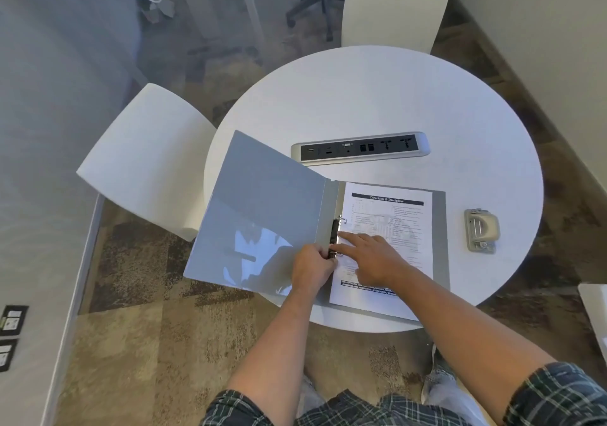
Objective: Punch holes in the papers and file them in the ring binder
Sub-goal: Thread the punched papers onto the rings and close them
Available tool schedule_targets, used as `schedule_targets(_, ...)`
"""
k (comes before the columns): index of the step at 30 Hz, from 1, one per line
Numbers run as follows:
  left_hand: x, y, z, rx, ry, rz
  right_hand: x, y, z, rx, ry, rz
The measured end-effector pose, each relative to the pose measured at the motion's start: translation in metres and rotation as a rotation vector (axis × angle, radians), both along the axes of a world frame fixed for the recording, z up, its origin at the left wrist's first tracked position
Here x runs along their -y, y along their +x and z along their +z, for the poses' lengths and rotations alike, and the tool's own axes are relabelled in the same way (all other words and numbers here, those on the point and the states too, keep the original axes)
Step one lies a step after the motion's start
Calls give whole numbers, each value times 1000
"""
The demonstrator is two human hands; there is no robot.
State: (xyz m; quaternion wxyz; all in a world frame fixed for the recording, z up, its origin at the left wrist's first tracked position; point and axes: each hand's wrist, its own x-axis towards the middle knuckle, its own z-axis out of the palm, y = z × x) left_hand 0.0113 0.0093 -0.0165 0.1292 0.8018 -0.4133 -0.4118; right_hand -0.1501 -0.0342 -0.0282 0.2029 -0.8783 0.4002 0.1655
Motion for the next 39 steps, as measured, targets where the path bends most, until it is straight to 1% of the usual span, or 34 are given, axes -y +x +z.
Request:
schedule_targets(4,3,-4,5,-11,40,-38,3,-5,-2,74,79,-68)
schedule_targets(7,5,-8,11,32,71,-74,2,-7,-5,93,69,-63)
schedule_targets(10,4,-12,9,24,72,-35,-4,-12,-9,66,36,-4)
schedule_targets(14,1,-16,2,4,42,16,-6,-21,-17,55,44,44)
schedule_targets(19,2,-19,3,39,45,7,-3,-23,-17,68,81,40)
schedule_targets(23,4,-21,5,25,83,11,-4,-24,-22,124,127,-3)
schedule_targets(29,12,-17,7,-110,100,55,-7,-24,-23,147,149,-25)
schedule_targets(34,10,-8,1,-321,66,188,-6,-24,-27,152,154,-26)
schedule_targets(39,8,-2,-6,-370,11,75,-7,-23,-25,154,159,-37)
